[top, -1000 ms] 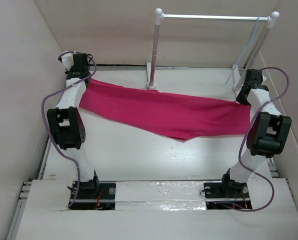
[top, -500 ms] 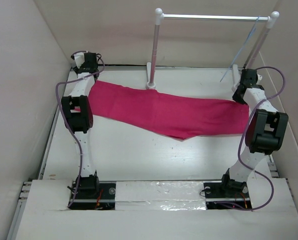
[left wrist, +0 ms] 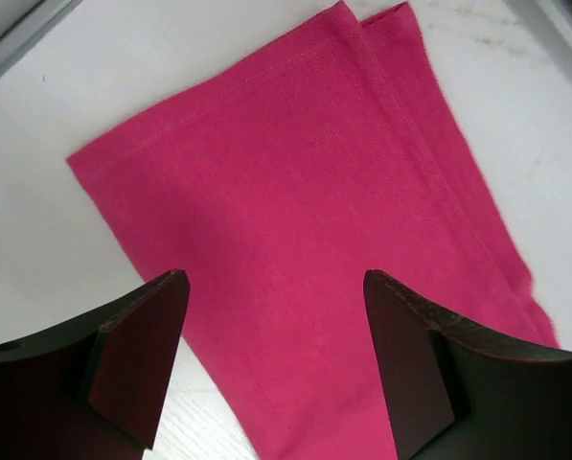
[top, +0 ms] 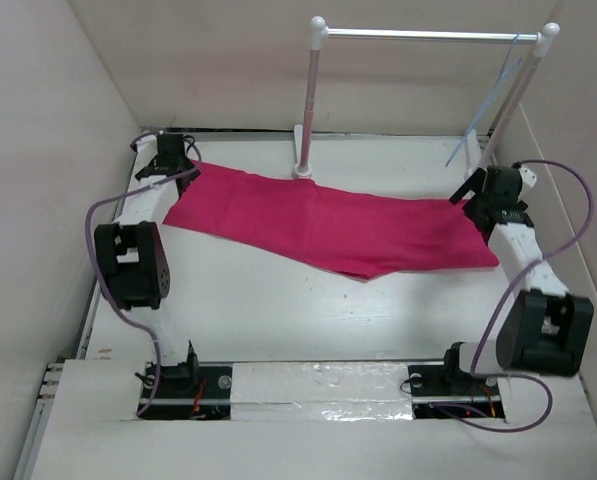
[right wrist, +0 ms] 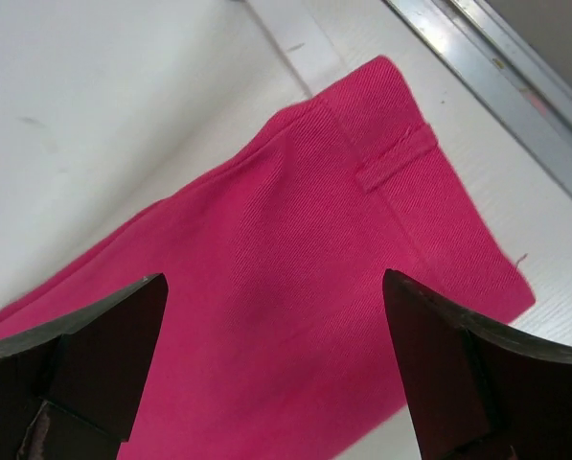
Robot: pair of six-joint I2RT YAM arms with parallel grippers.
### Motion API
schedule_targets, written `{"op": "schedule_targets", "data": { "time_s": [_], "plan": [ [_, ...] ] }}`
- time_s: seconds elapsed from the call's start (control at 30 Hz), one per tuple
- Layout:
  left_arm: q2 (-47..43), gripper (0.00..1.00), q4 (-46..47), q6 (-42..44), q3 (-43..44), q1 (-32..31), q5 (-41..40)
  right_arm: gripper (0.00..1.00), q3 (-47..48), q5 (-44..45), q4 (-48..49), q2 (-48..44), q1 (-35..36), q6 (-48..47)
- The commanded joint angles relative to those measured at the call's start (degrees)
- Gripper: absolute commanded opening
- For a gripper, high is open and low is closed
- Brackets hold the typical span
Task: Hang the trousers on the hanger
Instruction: Fold the trousers at the center of the board.
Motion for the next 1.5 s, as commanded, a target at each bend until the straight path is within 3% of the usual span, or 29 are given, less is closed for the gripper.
{"op": "schedule_targets", "data": {
  "time_s": [0.0,0.1,0.17,0.2,0.23,0.27,0.33,0.4,0.47,0.6,0.7,0.77,0.83,0.87,0.93,1.0,1.17,1.2,1.47],
  "plan": [
    [-11.6,0.71,3.3,-8.2,-12.0,2.6,7.9,1.0,-8.9,-4.4,13.4,-12.0,3.0,4.6],
    [-17.1,0.7,5.8,-9.6,-22.0,2.6,9.4,0.98,-18.5,-8.4,17.3,-21.5,4.6,3.1],
    [-17.7,0.7,7.2,-10.5,-25.0,2.6,9.8,0.8,-22.8,-9.8,20.0,-25.6,6.9,1.5],
    [-16.9,0.7,7.1,-10.7,-26.1,2.6,10.8,0.63,-25.0,-10.6,21.1,-29.7,7.5,0.5],
    [-16.0,0.71,6.5,-10.8,-26.1,2.6,11.4,0.22,-28.9,-10.6,21.9,-31.7,8.1,-0.1],
    [-14.8,0.71,6.0,-10.9,-25.9,2.6,12.0,0.1,-30.6,-11.7,22.0,-33.7,8.9,-1.0],
    [-11.3,0.71,5.1,-11.1,-25.1,2.6,13.0,0.02,-34.4,-13.4,21.7,-39.3,9.5,-2.4],
    [-8.5,0.72,5.4,-11.5,-24.7,2.6,13.6,0.04,-36.2,-14.6,20.7,-42.9,10.0,-3.6],
    [-7.2,0.72,5.8,-12.1,-24.5,2.6,13.3,0.16,-38.3,-18.0,20.8,-46.9,10.6,-5.4],
    [-3.8,0.72,7.3,-12.7,-22.6,2.6,14.5,0.3,-39.4,-21.1,19.0,-48.7,11.2,-7.6],
    [-0.8,0.64,5.4,-12.7,-18.8,0.8,11.7,0.34,-39.8,-22.4,18.9,-47.8,11.2,-8.3],
    [0.9,0.5,3.8,-12.8,-16.7,0.0,10.0,0.35,-40.2,-23.2,19.0,-47.2,11.2,-8.0],
    [1.3,0.29,3.7,-12.7,-16.2,0.0,9.8,0.35,-40.5,-23.6,19.5,-47.0,11.2,-7.9],
    [1.4,0.12,3.5,-12.6,-16.1,0.0,9.2,0.35,-40.6,-23.5,19.4,-47.2,11.2,-7.7],
    [1.1,0.0,3.3,-11.7,-15.9,0.0,7.3,0.35,-41.0,-22.7,18.8,-47.5,11.2,-7.7],
    [0.1,0.0,3.0,-11.4,-16.5,1.3,7.5,0.37,-41.8,-20.6,18.7,-48.0,11.2,-7.6],
    [-6.2,0.0,2.3,-11.1,-22.6,2.5,4.0,0.89,-43.9,-10.4,14.3,-47.9,11.2,-3.4],
    [-9.2,0.0,2.3,-11.8,-25.9,2.5,2.6,0.93,-44.6,-9.5,13.8,-47.9,10.3,-2.4],
    [-29.7,0.0,1.9,-20.2,-42.8,1.9,-3.8,0.91,-48.0,-15.0,20.3,-45.3,-0.9,4.2]
  ]
}}
